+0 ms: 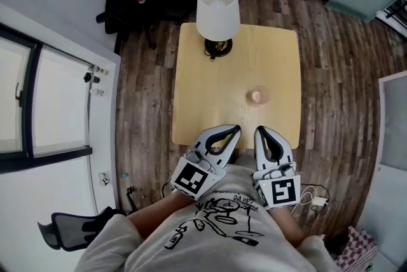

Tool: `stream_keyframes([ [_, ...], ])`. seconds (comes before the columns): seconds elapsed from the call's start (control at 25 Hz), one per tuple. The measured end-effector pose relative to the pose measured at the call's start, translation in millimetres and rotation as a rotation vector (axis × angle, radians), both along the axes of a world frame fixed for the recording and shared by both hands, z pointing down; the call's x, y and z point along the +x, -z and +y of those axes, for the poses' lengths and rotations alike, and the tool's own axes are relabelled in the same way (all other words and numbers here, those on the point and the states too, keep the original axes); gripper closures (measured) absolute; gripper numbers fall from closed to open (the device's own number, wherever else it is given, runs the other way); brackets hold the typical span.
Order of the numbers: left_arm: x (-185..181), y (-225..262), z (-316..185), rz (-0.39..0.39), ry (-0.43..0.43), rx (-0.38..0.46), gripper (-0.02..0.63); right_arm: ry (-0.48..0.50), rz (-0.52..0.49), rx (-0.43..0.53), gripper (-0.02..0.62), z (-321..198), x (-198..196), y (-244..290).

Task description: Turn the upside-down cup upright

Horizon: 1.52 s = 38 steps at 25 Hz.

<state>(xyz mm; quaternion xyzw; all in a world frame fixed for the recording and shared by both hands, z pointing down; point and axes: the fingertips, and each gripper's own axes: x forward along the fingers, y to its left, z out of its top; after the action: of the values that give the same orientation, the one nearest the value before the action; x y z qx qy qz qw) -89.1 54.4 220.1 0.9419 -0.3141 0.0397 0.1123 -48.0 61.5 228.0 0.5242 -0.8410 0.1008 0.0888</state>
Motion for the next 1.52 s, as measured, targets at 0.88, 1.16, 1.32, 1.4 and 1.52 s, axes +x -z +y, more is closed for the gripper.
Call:
stream_keyframes([
  [0.88,53.0,-28.9,-25.0,-0.144,0.025,0.002,0.597,0.043,0.022,-0.042,0.572,-35.8,75.8,-5.9],
  [1.16,69.7,-48.2,-41.2,-0.218,-0.016,0.037,0.597,0.089,0.059,-0.049,0.571,-46.7,81.9,-23.6],
  [1.32,72.1,-66.6,-50.9,-0.245,-0.036,0.033,0.595,0.109,0.073,-0.063,0.571,-53.7,85.5,-41.1],
  [1.4,71.9,-77.4,-56.0,-0.263,-0.047,0.031,0.595,0.115,0.08,-0.077,0.571,-56.9,86.2,-52.2],
  [1.52,71.5,-93.5,-61.1,-0.289,-0.058,0.026,0.595,0.116,0.087,-0.1,0.571,-57.8,87.7,-66.2],
])
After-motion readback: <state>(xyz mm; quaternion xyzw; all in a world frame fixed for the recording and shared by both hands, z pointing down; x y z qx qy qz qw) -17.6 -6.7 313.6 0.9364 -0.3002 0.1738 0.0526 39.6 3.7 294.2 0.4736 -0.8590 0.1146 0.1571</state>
